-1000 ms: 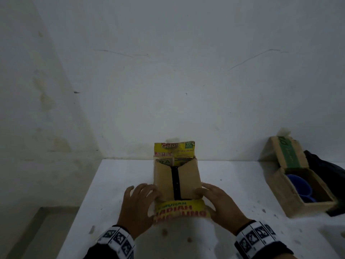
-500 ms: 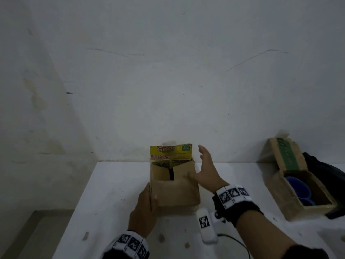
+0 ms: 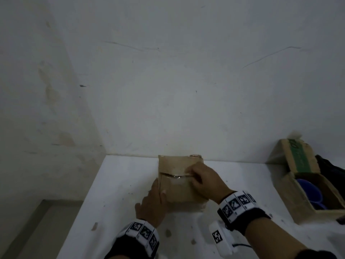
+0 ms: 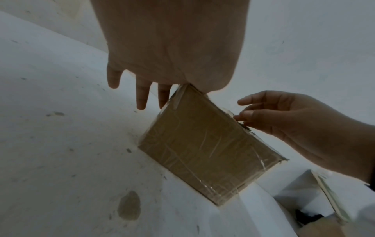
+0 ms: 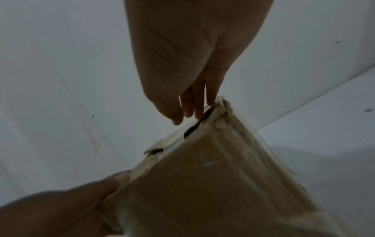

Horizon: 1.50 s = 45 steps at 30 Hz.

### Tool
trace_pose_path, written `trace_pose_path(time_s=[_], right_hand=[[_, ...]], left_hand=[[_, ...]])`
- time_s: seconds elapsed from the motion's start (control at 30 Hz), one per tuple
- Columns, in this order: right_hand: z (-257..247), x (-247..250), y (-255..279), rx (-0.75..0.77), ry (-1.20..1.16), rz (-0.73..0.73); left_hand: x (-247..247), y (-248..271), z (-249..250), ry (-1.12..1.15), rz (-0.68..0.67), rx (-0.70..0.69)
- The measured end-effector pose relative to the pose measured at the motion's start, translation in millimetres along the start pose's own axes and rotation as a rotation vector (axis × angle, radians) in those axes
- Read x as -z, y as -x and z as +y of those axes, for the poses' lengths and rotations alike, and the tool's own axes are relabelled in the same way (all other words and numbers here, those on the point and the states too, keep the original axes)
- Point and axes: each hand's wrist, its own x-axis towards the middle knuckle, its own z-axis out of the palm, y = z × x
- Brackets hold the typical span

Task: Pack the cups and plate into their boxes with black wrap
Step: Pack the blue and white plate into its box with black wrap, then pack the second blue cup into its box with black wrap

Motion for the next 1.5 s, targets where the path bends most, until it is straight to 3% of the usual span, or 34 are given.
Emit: trace_pose_path(time_s=[0.17, 0.33, 0.4, 0.53, 0.83, 1.03, 1.2, 1.37, 1.5], right_hand=[[-13, -9, 9, 0.064, 0.211, -0.089], [-27, -32, 20, 0.171, 0.656, -0.36], [-23, -44, 25, 0.225, 0.705, -0.279], [-17, -50, 23, 0.297, 0.663, -0.18], [-25, -42, 21, 0.178, 0.522, -0.272], [-26, -41, 25, 0.153, 0.601, -0.286], [-36, -28, 34, 0.134, 0.604, -0.265], [-28, 4, 76, 0.129, 0.541, -0.244], [-27, 48, 128, 0.043, 0.357, -0.184]], left_hand=[[-2, 0, 0, -0.033, 0.011, -0.004], [0, 1, 1, -0.057, 0.008, -0.007], [0, 1, 2, -0.051, 0.008, -0.011], [-4, -1, 1, -0.024, 0.037, -0.029], [-9, -6, -4, 0.034, 0.058, -0.064], [-10, -4, -3, 0.026, 0.076, -0.066], [-8, -9, -6, 0.109, -0.035, -0.049], [9, 15, 18, -0.172, 0.214, -0.043], [7, 44, 56, -0.258, 0.266, -0.186]])
